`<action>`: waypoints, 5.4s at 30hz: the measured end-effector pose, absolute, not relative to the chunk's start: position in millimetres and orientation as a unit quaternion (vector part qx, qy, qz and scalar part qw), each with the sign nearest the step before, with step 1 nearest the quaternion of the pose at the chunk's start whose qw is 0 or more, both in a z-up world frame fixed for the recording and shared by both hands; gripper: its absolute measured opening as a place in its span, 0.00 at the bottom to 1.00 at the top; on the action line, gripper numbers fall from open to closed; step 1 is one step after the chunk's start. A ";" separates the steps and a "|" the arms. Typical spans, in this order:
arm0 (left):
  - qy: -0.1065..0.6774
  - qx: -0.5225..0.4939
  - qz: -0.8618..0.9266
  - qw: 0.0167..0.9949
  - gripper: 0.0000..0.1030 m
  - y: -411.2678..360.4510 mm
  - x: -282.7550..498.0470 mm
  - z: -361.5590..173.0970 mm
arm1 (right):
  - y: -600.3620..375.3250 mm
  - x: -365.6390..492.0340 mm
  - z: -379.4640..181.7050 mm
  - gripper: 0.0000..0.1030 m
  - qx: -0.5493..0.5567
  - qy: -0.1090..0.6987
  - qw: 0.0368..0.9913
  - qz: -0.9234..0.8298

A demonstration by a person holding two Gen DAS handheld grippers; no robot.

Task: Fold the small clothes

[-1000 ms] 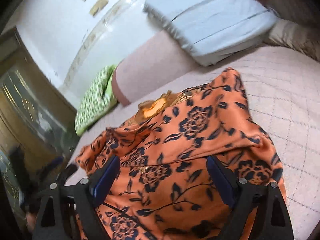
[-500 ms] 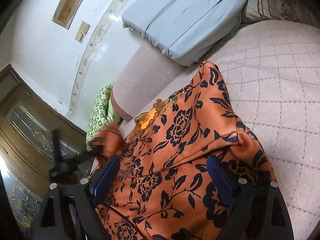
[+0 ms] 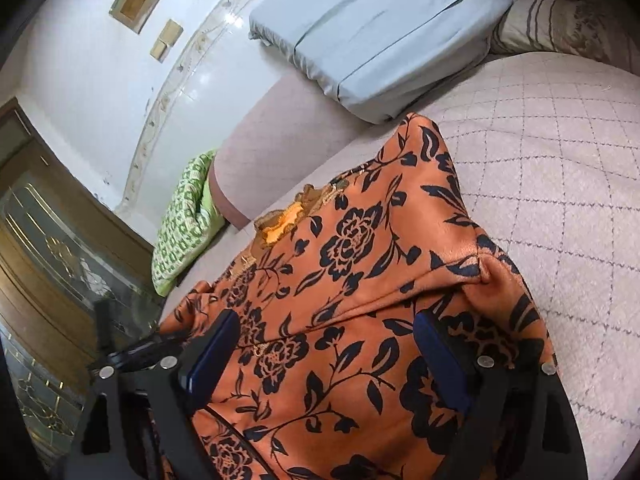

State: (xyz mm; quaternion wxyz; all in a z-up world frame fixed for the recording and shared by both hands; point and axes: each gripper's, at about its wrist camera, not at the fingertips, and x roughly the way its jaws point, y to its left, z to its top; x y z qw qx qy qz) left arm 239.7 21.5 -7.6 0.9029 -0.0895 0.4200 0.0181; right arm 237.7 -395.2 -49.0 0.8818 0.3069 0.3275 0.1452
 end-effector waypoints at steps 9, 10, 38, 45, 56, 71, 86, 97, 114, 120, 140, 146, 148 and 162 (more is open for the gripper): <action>0.397 -0.338 0.119 0.845 0.72 231.8 236.0 -36.3 | -388.8 242.1 -53.4 0.87 0.292 0.335 0.884 0.144; 0.399 -0.368 0.124 0.831 0.71 251.7 243.4 -45.1 | -388.2 242.2 -53.9 0.87 0.291 0.335 0.884 0.144; 0.186 -0.120 0.046 0.974 0.04 67.0 290.7 175.3 | -384.4 248.7 -59.4 0.87 0.290 0.339 0.882 0.150; 0.192 -0.017 -0.162 0.968 0.06 -172.9 260.7 152.8 | -398.4 243.3 -58.5 0.87 0.329 0.321 0.874 0.156; 0.470 -0.072 -0.167 0.864 0.56 -186.5 298.9 9.7 | -437.3 224.0 -58.6 0.87 0.433 0.259 0.850 0.154; 0.422 -0.073 0.043 0.903 0.78 12.9 246.3 -45.2 | -406.4 227.6 -18.7 0.88 0.377 0.280 0.870 0.149; 0.423 -0.125 0.083 0.894 0.13 55.6 244.9 -48.2 | -396.6 325.6 -62.6 0.08 0.375 0.473 0.797 0.024; 0.414 -0.149 0.086 0.894 0.11 60.9 244.0 -50.5 | -385.6 286.1 -53.2 0.26 0.277 0.460 0.844 0.001; 0.435 -0.140 0.109 0.883 0.31 66.3 245.4 -56.4 | -405.6 275.6 -53.9 0.67 0.314 0.396 0.863 -0.025; 0.406 -0.126 0.128 0.896 0.34 66.5 236.4 -42.3 | -404.7 276.1 -57.5 0.78 0.260 0.422 0.868 -0.006; 0.327 -0.126 0.058 0.935 0.78 97.1 -37.1 33.8 | -378.4 -163.4 141.3 0.85 -0.011 0.058 0.995 -0.077; 0.265 -0.142 0.069 0.951 0.78 103.0 -82.4 53.0 | -401.0 -242.3 213.1 0.85 0.004 -0.072 0.988 -0.137; 0.247 -0.153 0.076 0.954 0.87 106.5 -86.4 57.6 | -411.4 -264.3 227.3 0.96 0.028 -0.114 0.982 -0.145; 0.434 -0.142 0.070 0.887 0.89 101.3 -18.2 -23.3 | -441.5 -55.9 -17.1 0.75 0.277 0.451 0.848 0.027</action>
